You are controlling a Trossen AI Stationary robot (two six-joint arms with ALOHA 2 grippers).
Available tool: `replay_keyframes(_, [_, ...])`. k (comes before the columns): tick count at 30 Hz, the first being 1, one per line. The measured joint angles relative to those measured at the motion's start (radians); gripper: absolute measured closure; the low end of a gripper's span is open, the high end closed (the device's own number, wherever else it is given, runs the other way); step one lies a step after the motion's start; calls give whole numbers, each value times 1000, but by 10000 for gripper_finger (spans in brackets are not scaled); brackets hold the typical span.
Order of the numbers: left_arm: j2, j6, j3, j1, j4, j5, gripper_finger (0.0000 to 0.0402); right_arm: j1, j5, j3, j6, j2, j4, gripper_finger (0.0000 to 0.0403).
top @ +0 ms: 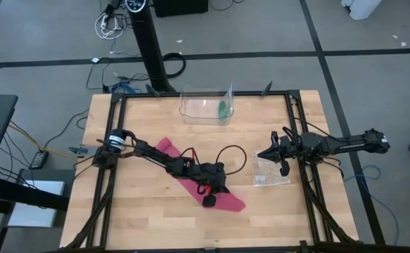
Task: Roll bandage
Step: Roll the pink bandage
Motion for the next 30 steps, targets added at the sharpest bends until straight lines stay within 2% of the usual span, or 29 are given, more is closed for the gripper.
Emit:
replay_keyframes(5, [0, -35, 29, -61, -22, -21, 400, 0, 0, 0, 0, 0, 0, 395])
replay_keyframes(15, [0, -129, 28, -217, -13, -146, 398, 0, 0, 0, 0, 0, 0, 395])
replay_keyframes(19, [16, -173, 28, -266, 54, -202, 378, 0, 0, 0, 0, 0, 0, 395])
replay_keyframes(24, [80, -244, 27, -300, 190, -219, 346, 0, 0, 0, 0, 0, 5, 395])
replay_keyframes(30, [114, -348, 27, -328, 275, -237, 302, 0, 0, 0, 0, 0, 7, 394])
